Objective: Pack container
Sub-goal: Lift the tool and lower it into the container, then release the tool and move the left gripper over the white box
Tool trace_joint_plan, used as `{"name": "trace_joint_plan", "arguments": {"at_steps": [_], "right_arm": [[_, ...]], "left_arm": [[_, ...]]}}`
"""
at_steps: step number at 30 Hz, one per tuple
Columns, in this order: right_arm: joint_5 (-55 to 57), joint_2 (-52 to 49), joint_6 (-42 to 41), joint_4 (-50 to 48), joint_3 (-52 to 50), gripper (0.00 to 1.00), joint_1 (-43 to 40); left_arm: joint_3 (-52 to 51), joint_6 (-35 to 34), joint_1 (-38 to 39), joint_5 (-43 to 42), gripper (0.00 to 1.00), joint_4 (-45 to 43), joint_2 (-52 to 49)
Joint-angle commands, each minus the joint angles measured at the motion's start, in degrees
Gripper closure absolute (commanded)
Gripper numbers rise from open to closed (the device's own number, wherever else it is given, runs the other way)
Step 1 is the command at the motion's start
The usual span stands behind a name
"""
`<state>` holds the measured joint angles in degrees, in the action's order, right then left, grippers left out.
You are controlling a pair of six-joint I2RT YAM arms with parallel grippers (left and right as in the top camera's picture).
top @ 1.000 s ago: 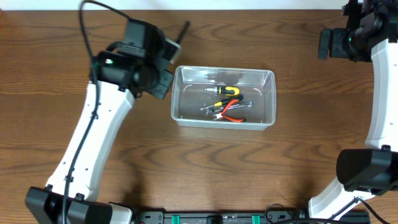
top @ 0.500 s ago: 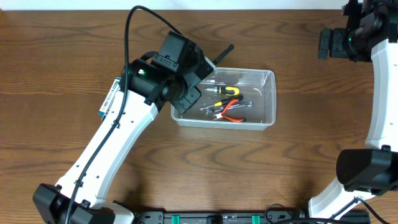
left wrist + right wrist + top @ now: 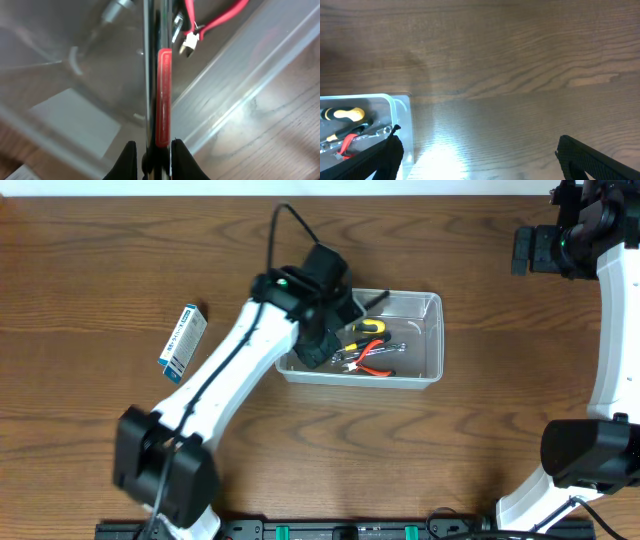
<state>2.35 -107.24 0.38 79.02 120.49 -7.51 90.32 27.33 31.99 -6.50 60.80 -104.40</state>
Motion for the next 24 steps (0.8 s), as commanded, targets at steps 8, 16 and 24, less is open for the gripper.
{"name": "trace_joint_plan", "arguments": {"at_steps": [8, 16, 24], "right_arm": [[0.0, 0.3, -1.0, 0.1, 0.3, 0.01, 0.0], [0.0, 0.3, -1.0, 0.1, 0.3, 0.01, 0.0], [0.0, 0.3, -1.0, 0.1, 0.3, 0.01, 0.0]], "left_arm": [[-0.6, 1.4, 3.1, -0.6, 0.93, 0.0, -9.4], [-0.6, 1.4, 3.9, -0.6, 0.93, -0.9, -13.4], [-0.6, 1.4, 3.9, -0.5, 0.93, -1.9, -13.6]]}}
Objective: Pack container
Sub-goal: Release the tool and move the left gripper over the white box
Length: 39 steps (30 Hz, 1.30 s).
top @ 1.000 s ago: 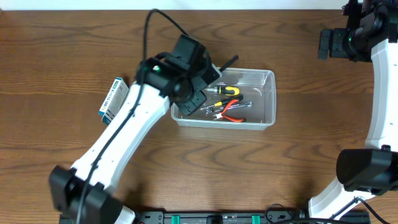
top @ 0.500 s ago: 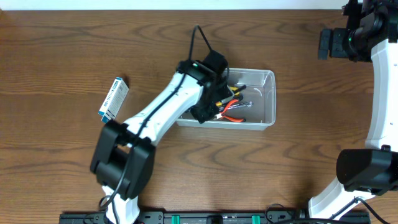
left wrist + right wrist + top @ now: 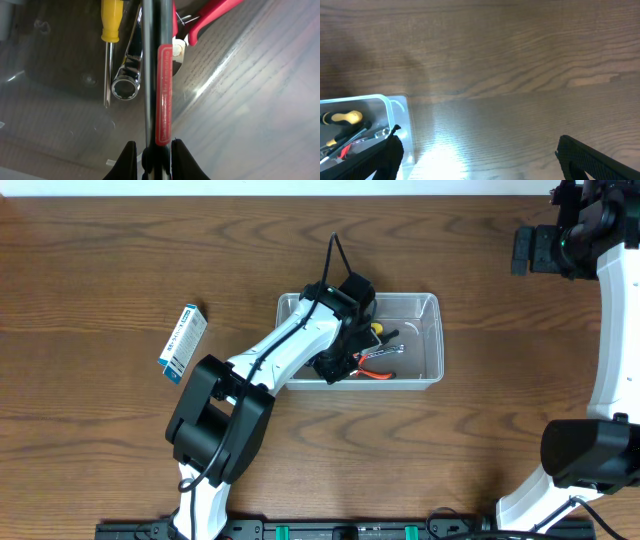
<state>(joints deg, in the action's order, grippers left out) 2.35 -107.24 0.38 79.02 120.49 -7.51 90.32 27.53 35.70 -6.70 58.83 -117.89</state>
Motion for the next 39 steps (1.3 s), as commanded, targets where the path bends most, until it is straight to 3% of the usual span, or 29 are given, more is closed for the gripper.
{"name": "trace_joint_plan", "arguments": {"at_steps": [1, 2, 3, 8, 15, 26, 32, 39], "right_arm": [[0.0, 0.3, -1.0, 0.1, 0.3, 0.01, 0.0], [0.0, 0.3, -1.0, 0.1, 0.3, 0.01, 0.0], [0.0, 0.3, -1.0, 0.1, 0.3, 0.01, 0.0], [0.0, 0.3, -1.0, 0.1, 0.3, 0.01, 0.0], [0.0, 0.3, -1.0, 0.1, 0.3, 0.01, 0.0], [0.0, 0.3, -1.0, 0.1, 0.3, 0.01, 0.0], [0.0, 0.3, -1.0, 0.1, 0.3, 0.01, 0.0], [0.0, 0.3, -1.0, 0.1, 0.3, 0.01, 0.0]], "left_arm": [[-0.6, 1.2, 0.2, -0.3, 0.91, 0.0, -0.1], [-0.6, 1.2, 0.2, -0.3, 0.69, -0.2, -0.1], [-0.6, 1.1, 0.2, -0.3, 0.54, -0.4, -0.1], [-0.6, 0.9, 0.2, -0.3, 0.49, -1.0, -0.1], [-0.3, 0.1, -0.2, 0.0, 0.27, -1.0, 0.0], [8.5, -12.2, -7.9, 1.4, 0.26, -0.4, 7.2], [10.2, -12.9, -13.2, 2.0, 0.26, -1.3, 13.4], [10.2, -24.7, -19.6, 15.0, 0.23, -2.8, 21.6]]}}
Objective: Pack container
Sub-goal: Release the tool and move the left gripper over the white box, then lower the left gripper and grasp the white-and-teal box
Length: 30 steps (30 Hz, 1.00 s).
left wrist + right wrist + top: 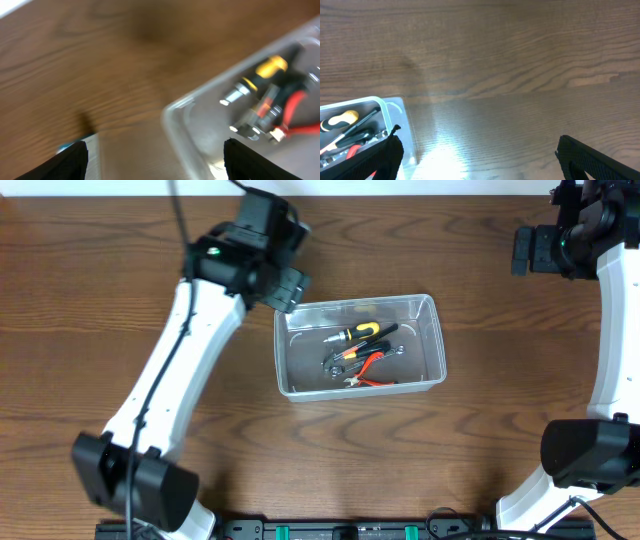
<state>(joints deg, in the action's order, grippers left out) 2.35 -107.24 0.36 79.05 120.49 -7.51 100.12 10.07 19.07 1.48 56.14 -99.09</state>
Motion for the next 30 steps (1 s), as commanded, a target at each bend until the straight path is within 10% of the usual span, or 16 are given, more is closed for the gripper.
{"name": "trace_joint_plan", "arguments": {"at_steps": [1, 30], "right_arm": [[0.0, 0.3, -1.0, 0.0, 0.3, 0.01, 0.0], [0.0, 0.3, -1.0, 0.1, 0.3, 0.01, 0.0]], "left_arm": [[0.4, -8.5, -4.3, 7.3, 0.23, 0.1, 3.5], [-8.0, 0.9, -21.2, 6.5, 0.07, 7.1, -12.9]]}}
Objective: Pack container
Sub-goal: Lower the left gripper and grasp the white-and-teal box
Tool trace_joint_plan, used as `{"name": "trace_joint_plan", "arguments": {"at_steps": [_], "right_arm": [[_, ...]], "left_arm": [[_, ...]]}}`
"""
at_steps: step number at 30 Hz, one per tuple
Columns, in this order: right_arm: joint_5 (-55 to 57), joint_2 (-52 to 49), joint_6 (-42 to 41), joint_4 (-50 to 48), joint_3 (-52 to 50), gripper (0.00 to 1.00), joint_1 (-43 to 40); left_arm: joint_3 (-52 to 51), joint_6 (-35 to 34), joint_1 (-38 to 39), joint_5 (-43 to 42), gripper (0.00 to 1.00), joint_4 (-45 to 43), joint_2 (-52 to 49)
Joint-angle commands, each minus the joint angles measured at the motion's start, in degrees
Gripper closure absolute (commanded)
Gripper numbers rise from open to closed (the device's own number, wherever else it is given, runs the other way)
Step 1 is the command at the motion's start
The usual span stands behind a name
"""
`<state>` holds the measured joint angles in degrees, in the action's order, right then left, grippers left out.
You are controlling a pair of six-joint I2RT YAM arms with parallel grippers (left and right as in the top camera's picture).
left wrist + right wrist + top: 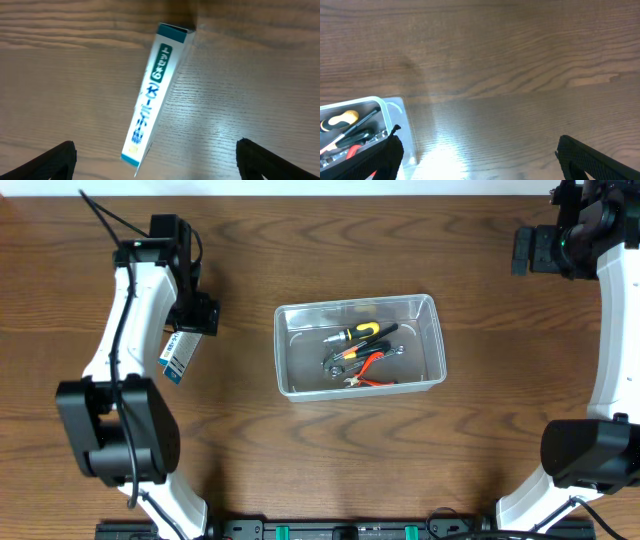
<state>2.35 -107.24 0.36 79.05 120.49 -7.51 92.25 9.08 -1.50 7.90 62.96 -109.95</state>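
A clear plastic container [432, 340] sits mid-table, holding a yellow-handled screwdriver [358, 332], red-handled pliers [372, 368] and a wrench. A white and teal box [178, 355] lies on the wood to its left. My left gripper [156, 162] hangs open over that box [156, 95], fingers wide on either side, nothing between them. My right gripper [479, 157] is open and empty, high at the far right of the table; the container's corner [395, 115] shows at its lower left.
The brown wooden table [400, 460] runs wide around the container. A black rail [350, 530] lies along the front edge. The right arm [610, 330] stands along the right side.
My left gripper has moved from above the container's far left corner to over the teal box at the left. It is still open. The right arm has not moved.
My left gripper was shut on a thin tool with a red label at the container's near wall. Then it held that tool down among the tools inside. Later it was open and empty above the container's far left corner, with the tool among the others. Now it hangs over the box.
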Motion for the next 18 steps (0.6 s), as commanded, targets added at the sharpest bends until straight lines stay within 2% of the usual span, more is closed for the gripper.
{"name": "trace_joint_plan", "arguments": {"at_steps": [1, 6, 8, 15, 18], "right_arm": [[0.0, 0.3, -1.0, 0.0, 0.3, 0.01, 0.0], [0.0, 0.3, -1.0, 0.0, 0.3, 0.01, 0.0], [0.0, 0.3, -1.0, 0.1, 0.3, 0.01, 0.0], [0.0, 0.3, -1.0, 0.0, 0.3, 0.01, 0.0], [0.0, 0.3, -1.0, 0.0, 0.3, 0.01, 0.0]], "left_arm": [[-0.2, 1.8, -0.7, 0.1, 0.07, 0.2, -2.9], [-0.2, 2.1, -0.9, -1.0, 0.08, 0.4, -5.9], [-0.2, 2.3, -1.0, -1.8, 0.17, 0.4, -6.7], [-0.2, 2.9, -1.0, -2.8, 0.39, 0.4, -7.1], [-0.2, 2.9, -1.0, -2.8, 0.41, 0.4, -7.1]]}}
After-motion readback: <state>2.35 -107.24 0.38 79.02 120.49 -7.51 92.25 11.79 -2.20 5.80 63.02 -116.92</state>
